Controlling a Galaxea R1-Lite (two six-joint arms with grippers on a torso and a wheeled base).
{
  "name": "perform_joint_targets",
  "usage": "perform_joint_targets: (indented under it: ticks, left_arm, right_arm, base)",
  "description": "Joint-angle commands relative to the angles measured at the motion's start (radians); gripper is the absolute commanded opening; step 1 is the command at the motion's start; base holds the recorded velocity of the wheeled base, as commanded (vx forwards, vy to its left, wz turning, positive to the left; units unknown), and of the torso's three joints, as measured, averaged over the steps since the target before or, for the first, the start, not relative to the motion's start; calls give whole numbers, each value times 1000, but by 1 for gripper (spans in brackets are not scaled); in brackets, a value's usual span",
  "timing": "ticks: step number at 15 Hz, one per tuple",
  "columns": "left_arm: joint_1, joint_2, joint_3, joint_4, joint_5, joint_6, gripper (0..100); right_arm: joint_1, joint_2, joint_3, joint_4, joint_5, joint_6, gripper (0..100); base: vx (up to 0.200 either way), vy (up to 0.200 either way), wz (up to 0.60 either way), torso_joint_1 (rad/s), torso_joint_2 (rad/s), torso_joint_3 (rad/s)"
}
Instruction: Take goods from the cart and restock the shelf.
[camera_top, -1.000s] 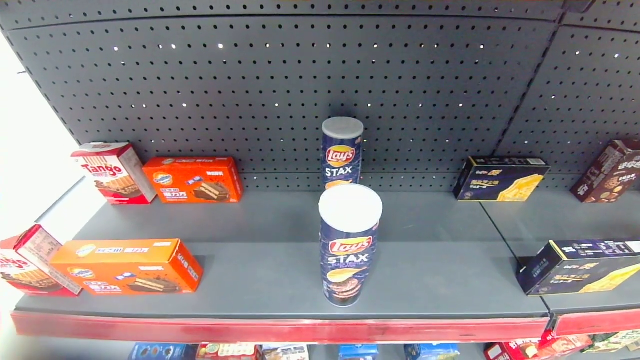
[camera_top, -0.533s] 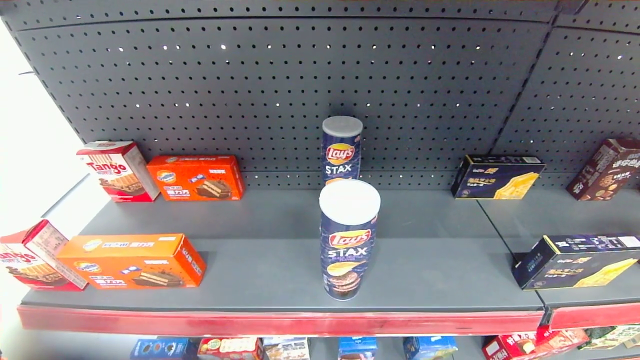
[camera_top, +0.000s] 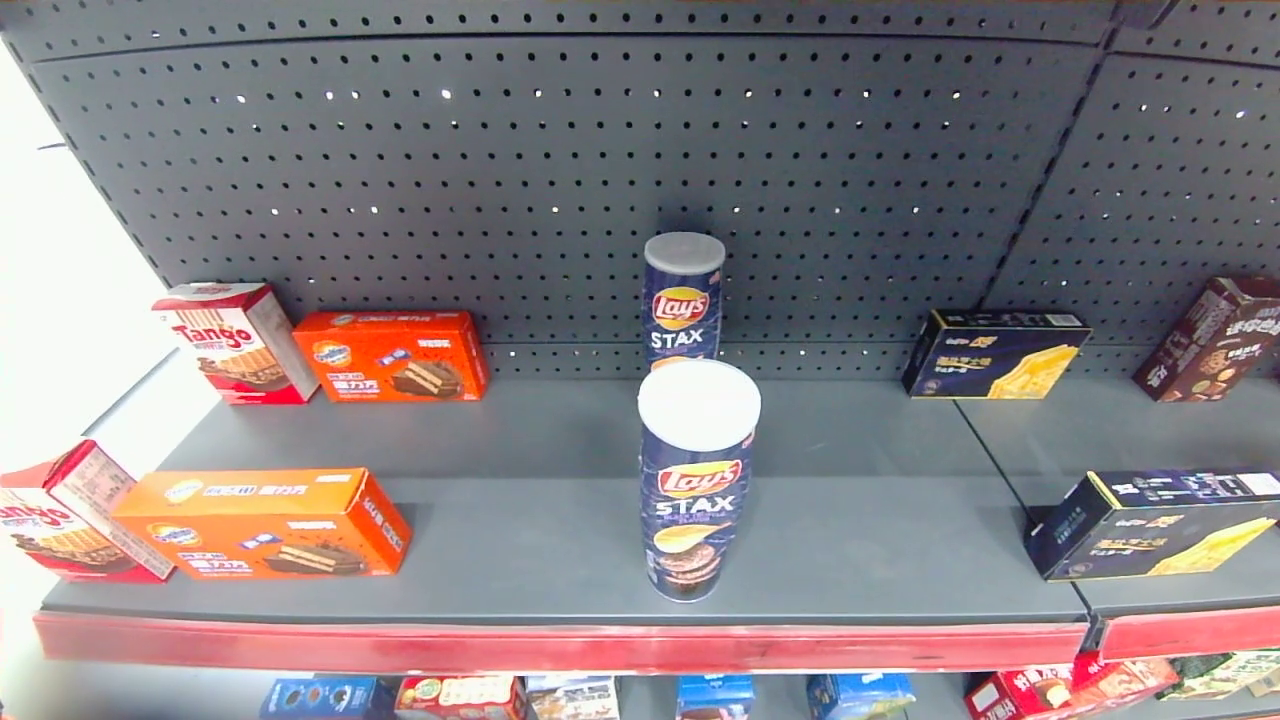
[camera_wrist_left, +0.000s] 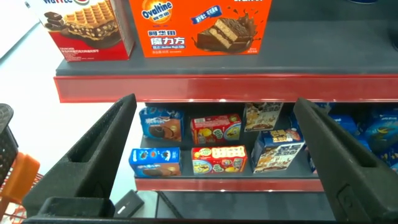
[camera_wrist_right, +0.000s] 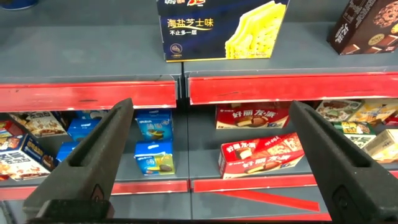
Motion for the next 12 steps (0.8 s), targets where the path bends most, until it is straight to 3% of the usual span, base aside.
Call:
perform_joint_targets:
  ticks: [1,12]
  left_arm:
    - [1,0,2,0,1,0,100]
    - [-1,0,2,-5,4,0,100]
  right_arm:
    - [1,1,0,1,1,-1,100]
    - [-1,2,0,-1,1,-1,100]
  base:
    - [0,0,0,0,0,0]
    - [0,0,0,0,0,0]
